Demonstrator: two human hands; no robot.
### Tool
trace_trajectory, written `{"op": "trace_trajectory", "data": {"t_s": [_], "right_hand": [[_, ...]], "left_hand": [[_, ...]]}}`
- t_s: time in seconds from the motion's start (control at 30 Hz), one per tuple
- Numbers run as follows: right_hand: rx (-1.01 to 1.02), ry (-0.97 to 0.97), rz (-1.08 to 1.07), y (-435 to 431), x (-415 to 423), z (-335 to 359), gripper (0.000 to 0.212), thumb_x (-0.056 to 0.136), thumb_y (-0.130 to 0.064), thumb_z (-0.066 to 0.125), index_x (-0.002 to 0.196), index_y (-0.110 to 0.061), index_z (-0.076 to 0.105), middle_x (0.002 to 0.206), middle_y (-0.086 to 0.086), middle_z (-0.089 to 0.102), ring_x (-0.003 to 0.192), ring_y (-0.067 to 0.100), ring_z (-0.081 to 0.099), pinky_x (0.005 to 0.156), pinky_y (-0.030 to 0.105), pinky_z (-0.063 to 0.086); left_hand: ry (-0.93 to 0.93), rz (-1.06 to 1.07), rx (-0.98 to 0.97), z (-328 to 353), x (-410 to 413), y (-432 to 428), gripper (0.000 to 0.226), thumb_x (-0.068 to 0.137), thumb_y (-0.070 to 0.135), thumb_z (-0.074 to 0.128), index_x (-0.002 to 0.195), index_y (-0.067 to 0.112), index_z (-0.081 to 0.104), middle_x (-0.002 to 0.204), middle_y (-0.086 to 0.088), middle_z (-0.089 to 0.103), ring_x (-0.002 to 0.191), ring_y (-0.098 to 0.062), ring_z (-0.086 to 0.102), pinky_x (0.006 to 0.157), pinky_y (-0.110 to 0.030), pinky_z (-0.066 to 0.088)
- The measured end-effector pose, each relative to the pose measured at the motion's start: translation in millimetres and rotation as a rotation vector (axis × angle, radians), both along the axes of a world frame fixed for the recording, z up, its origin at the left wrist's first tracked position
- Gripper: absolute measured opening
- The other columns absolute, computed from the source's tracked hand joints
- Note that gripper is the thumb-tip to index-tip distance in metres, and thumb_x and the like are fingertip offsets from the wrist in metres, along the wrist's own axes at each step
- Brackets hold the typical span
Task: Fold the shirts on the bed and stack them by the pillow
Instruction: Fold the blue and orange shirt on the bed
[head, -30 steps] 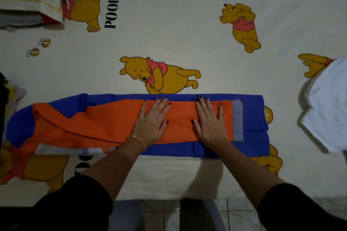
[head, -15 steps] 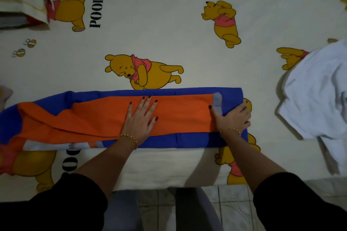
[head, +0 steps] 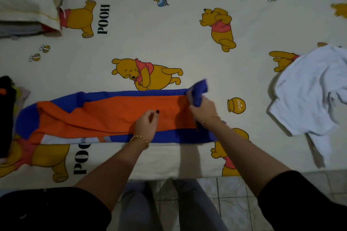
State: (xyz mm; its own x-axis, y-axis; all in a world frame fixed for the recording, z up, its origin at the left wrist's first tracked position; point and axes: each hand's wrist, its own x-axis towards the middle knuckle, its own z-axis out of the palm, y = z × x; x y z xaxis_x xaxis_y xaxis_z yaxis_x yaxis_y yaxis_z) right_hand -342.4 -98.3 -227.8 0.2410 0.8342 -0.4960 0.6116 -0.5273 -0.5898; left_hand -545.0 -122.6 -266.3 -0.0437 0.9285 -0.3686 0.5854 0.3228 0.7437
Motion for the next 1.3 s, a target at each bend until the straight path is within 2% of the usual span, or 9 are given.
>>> {"op": "trace_trajectory", "data": {"t_s": [0.1,0.2,0.33,0.5,0.63,0.83,1.0,1.1,1.3], "right_hand": [[0.009,0.197,0.173,-7,-50,9,0.036,0.088,-0.022,0.061,0.119,-0.009,0.049,0.113,0.010,0.059,0.102,0.025,0.056,0.081,0.026,0.040],[-0.002,0.285,0.212,-15,-72,14,0.049,0.093,-0.020,0.056,0.138,-0.009,0.040,0.129,0.009,0.055,0.117,0.021,0.053,0.095,0.026,0.040],[0.047,0.157,0.077,-14,-53,2,0.037,0.096,-0.015,0.049,0.133,-0.009,0.047,0.127,0.010,0.057,0.115,0.023,0.054,0.098,0.032,0.044],[-0.015,0.058,-0.218,0,-26,-22,0.037,0.095,-0.022,0.051,0.129,-0.007,0.048,0.128,0.015,0.053,0.111,0.027,0.054,0.094,0.036,0.046],[-0.234,0.233,-0.318,11,-32,-38,0.067,0.090,-0.047,0.057,0.139,-0.007,0.036,0.138,0.016,0.046,0.122,0.032,0.048,0.102,0.041,0.041],[-0.311,0.251,-0.323,17,-57,-48,0.067,0.085,-0.051,0.062,0.128,-0.002,0.045,0.127,0.016,0.052,0.099,0.027,0.047,0.081,0.035,0.039],[-0.140,0.224,-0.355,20,-76,-33,0.052,0.083,-0.043,0.068,0.115,-0.006,0.051,0.117,0.014,0.058,0.094,0.024,0.052,0.080,0.035,0.044],[-0.018,0.292,-0.246,21,-100,-7,0.046,0.084,-0.042,0.067,0.114,-0.010,0.052,0.108,0.006,0.059,0.093,0.022,0.055,0.078,0.035,0.046],[-0.142,0.678,-0.214,22,-185,26,0.061,0.101,-0.048,0.016,0.108,-0.009,0.063,0.103,0.006,0.059,0.097,0.019,0.052,0.087,0.042,0.047]], "left_hand": [[-0.393,0.330,-0.341,0,-2,13,0.053,0.096,0.056,0.031,0.101,0.013,0.062,0.094,-0.010,0.067,0.081,-0.026,0.062,0.075,-0.035,0.052],[-0.489,0.476,-0.561,-7,-10,22,0.092,0.081,0.081,0.025,0.137,0.010,0.046,0.135,-0.019,0.050,0.123,-0.042,0.046,0.107,-0.054,0.034],[-0.375,0.233,-0.510,-1,-13,24,0.021,0.089,0.046,0.057,0.086,0.026,0.054,0.082,0.002,0.057,0.083,-0.023,0.057,0.085,-0.039,0.048],[-0.269,0.116,-0.402,-9,-23,28,0.012,0.088,0.023,0.064,0.083,0.028,0.055,0.100,-0.006,0.065,0.096,-0.028,0.062,0.087,-0.046,0.052],[-0.197,0.113,-0.367,-10,-39,31,0.003,0.091,0.022,0.060,0.092,0.021,0.057,0.098,-0.006,0.064,0.095,-0.027,0.061,0.085,-0.042,0.052],[-0.173,0.122,-0.355,-15,-71,33,0.014,0.086,0.022,0.067,0.096,0.019,0.056,0.101,-0.006,0.063,0.095,-0.026,0.061,0.084,-0.043,0.053],[0.049,0.104,-0.067,2,-89,40,0.024,0.084,0.019,0.068,0.104,0.017,0.055,0.096,0.000,0.056,0.083,-0.016,0.054,0.069,-0.028,0.045],[-0.142,0.062,-0.102,22,-92,44,0.007,0.095,0.024,0.052,0.097,0.020,0.058,0.095,-0.001,0.062,0.081,-0.015,0.059,0.069,-0.030,0.047],[-0.540,0.207,-0.387,41,-121,51,0.068,0.078,0.070,0.052,0.118,0.017,0.062,0.116,-0.002,0.065,0.107,-0.024,0.060,0.098,-0.046,0.046]]}}
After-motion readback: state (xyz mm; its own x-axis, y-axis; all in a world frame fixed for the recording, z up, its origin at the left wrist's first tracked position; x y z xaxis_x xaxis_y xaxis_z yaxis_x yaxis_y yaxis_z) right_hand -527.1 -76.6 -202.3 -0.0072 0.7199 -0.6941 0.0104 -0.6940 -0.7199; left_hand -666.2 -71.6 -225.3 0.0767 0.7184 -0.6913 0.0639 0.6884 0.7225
